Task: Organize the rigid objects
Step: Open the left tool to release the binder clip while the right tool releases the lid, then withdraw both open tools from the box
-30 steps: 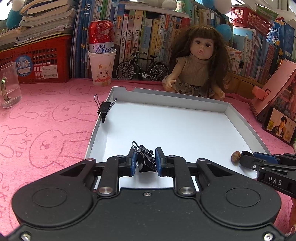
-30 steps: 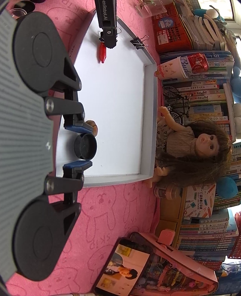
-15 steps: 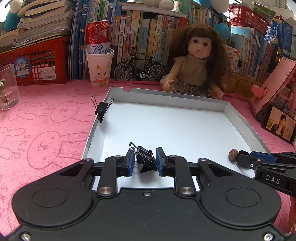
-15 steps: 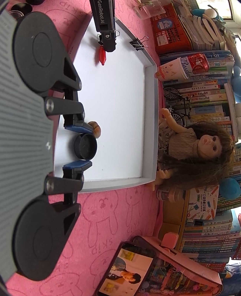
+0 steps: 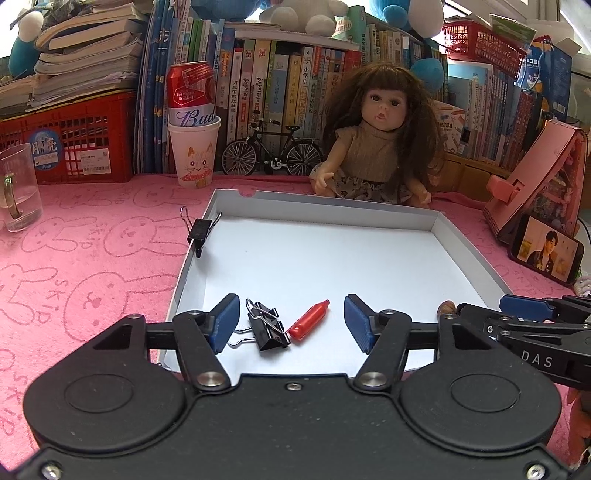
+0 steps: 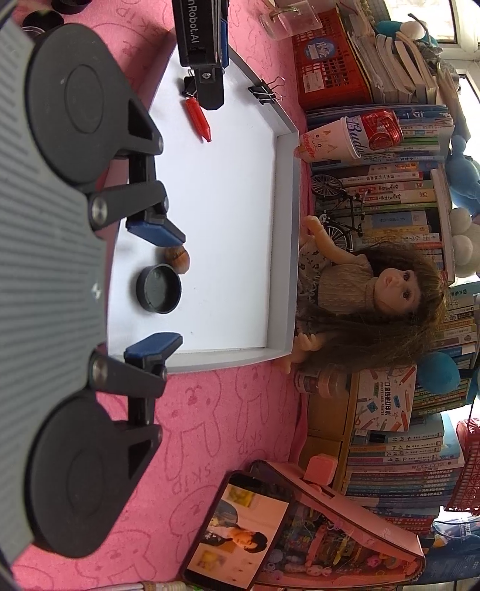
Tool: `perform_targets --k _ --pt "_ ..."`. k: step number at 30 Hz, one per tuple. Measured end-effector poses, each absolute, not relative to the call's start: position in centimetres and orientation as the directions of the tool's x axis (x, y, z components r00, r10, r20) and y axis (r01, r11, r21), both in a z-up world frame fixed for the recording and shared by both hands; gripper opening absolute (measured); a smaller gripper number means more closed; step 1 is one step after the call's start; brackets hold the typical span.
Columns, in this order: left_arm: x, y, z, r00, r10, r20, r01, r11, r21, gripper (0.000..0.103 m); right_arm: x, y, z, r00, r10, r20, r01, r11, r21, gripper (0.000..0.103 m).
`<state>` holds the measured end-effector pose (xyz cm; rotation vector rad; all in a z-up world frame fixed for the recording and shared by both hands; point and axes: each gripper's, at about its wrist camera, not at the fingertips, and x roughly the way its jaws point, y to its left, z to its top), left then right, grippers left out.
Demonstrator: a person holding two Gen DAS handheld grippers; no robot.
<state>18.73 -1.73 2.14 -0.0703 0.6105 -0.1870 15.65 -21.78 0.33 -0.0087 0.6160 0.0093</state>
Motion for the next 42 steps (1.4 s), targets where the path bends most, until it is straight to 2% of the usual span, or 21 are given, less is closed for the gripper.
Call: perform_targets --k 4,8,20,42 --pt "17.8 -1.7 2.9 0.817 -0.195 -0.543 0.159 0.981 -0.114 0.081 15.0 -21.8 0.7 0.824 0.016 -0.566 -0.015 1.0 0.006 0.074" --pt "16.9 -1.7 3.5 0.824 -0.212 -0.526 0.179 0.977 -0.113 0.085 14.2 -21.6 1.2 0.834 0.024 -0.552 -0.029 1.0 0.0 0.078" --pt "14.1 -1.8 4.7 0.827 -0.256 -0.501 0.232 0.966 -0.111 0.088 11.9 -20.8 2.2 0.853 0.056 -0.519 -0.072 0.997 -0.011 0.086" --pt "10.2 -1.3 3.9 0.814 -0.274 -0.513 0.264 0.96 -0.094 0.089 8.8 -20.1 2.3 0.859 0.094 -0.504 -0.105 0.994 0.006 0.089"
